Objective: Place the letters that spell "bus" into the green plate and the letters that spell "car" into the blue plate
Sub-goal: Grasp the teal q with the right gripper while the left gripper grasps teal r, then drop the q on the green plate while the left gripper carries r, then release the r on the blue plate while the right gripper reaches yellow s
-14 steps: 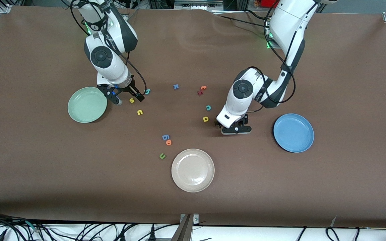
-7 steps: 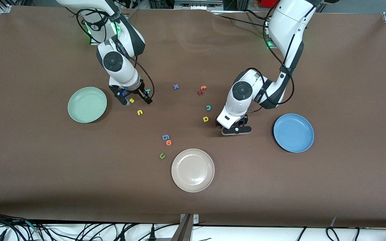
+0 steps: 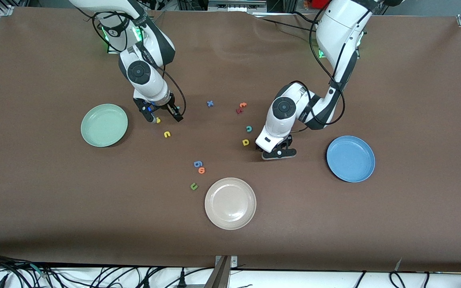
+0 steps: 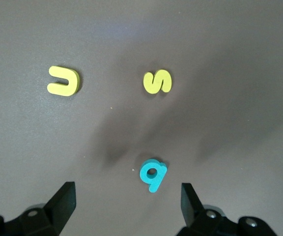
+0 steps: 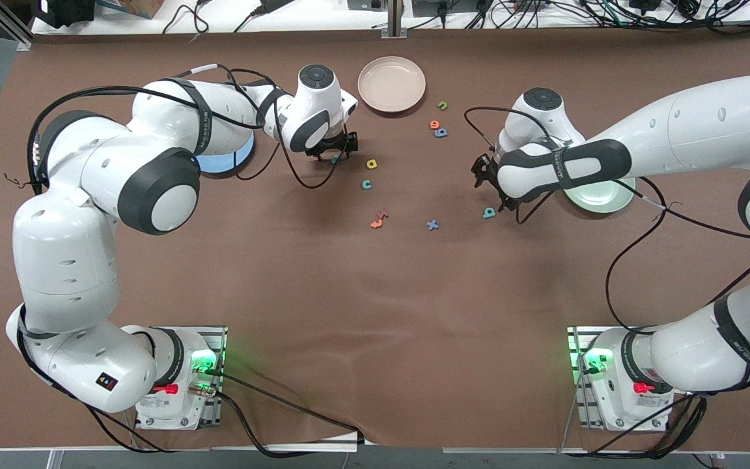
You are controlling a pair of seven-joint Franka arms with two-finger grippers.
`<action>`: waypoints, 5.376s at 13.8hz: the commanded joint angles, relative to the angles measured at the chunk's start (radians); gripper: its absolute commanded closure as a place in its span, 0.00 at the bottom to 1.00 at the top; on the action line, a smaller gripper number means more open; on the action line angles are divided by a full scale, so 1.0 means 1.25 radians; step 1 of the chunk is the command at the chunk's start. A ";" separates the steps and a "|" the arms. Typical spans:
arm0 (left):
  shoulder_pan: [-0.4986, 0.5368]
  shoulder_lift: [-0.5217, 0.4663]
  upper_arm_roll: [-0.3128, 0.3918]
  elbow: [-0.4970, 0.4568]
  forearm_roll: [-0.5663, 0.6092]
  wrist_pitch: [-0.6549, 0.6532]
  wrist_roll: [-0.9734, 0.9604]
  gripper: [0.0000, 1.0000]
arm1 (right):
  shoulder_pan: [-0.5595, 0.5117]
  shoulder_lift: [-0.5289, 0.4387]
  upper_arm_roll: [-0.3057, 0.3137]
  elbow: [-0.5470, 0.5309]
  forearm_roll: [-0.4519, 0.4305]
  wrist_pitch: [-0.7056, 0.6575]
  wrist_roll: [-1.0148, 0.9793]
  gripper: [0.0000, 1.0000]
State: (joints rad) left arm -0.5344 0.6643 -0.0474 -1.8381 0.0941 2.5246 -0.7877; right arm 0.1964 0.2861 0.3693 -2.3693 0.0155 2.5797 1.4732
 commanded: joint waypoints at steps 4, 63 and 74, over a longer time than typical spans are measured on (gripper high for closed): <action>-0.008 0.013 0.006 0.019 0.015 -0.002 -0.029 0.46 | -0.004 0.013 0.008 -0.016 0.013 0.015 0.011 0.07; 0.090 0.000 0.002 0.237 -0.034 -0.467 0.153 0.98 | -0.026 0.051 -0.513 0.267 0.053 -0.491 -1.002 0.01; 0.313 -0.113 0.002 0.137 -0.034 -0.582 0.749 0.98 | -0.025 -0.008 -0.206 0.212 0.067 -0.374 -0.449 0.02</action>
State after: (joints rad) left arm -0.1604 0.5958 -0.0381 -1.5732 0.0761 1.7826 0.0884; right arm 0.1758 0.2744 0.0828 -2.0469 0.0822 2.0187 0.8560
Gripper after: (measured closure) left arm 0.815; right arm 0.013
